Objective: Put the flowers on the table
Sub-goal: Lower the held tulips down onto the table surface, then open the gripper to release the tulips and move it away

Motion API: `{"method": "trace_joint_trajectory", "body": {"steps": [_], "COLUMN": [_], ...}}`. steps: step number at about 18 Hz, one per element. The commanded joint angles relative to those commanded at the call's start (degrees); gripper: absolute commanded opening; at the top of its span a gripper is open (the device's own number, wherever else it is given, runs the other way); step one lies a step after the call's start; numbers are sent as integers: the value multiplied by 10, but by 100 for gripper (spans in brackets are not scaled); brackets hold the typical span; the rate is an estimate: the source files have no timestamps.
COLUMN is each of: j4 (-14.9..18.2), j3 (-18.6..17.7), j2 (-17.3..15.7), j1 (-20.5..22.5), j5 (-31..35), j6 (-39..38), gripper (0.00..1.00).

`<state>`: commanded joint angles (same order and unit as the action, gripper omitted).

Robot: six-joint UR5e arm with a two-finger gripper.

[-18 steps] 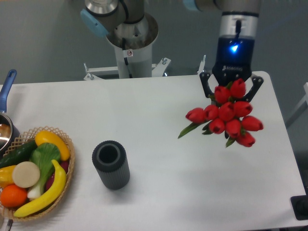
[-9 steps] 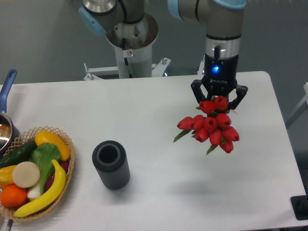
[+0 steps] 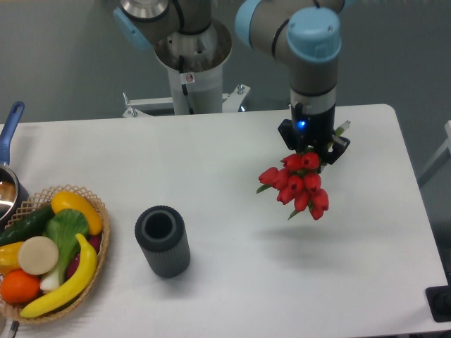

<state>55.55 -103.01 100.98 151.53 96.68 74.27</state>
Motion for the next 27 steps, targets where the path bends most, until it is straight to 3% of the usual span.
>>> {"method": "trace_joint_trajectory", "body": {"steps": [6,14,19,23,27], "j4": [3,-2,-3,-5,-7], "j3": [-9,-18,-18,-12,0], "j2": [40,82,88,87,80], "j1": [-42,-57,-60,-60,-57], "j5": [92,93,89,79,78], "j6": [0,-6,-6,-6,-4], "gripper": [40,41,42,67,100]}}
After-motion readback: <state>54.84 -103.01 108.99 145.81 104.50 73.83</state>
